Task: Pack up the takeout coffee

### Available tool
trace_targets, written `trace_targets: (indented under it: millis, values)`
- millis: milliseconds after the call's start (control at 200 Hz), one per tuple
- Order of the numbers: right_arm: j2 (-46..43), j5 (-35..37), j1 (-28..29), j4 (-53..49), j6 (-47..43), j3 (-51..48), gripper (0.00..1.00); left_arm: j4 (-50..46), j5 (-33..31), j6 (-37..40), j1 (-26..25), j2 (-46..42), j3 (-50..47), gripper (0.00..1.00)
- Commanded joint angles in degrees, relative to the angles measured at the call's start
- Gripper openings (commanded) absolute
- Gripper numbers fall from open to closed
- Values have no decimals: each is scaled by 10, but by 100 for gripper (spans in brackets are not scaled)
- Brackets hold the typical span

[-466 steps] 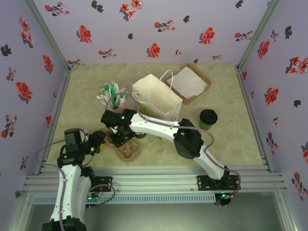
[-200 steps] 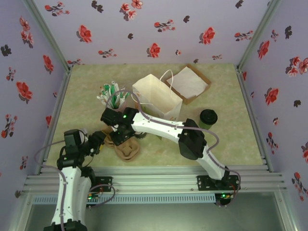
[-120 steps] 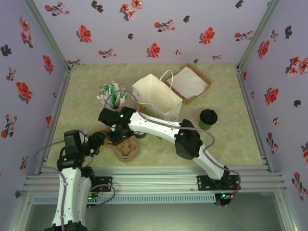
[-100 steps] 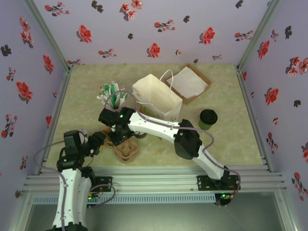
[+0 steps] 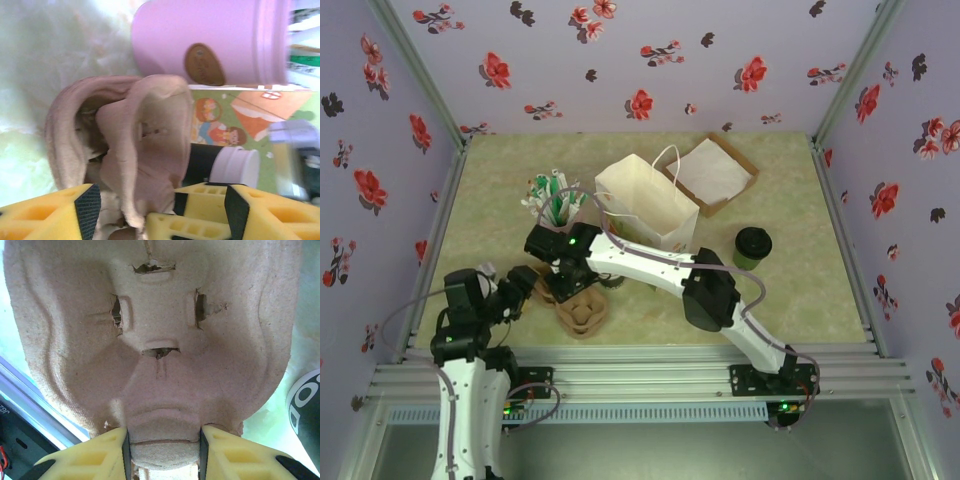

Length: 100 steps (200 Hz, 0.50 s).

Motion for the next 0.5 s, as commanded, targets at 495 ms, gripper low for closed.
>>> trace_targets:
  millis: [495]
  values:
    - [-212, 48, 20, 29, -10, -41, 37, -209, -127, 137, 4, 40, 382, 99]
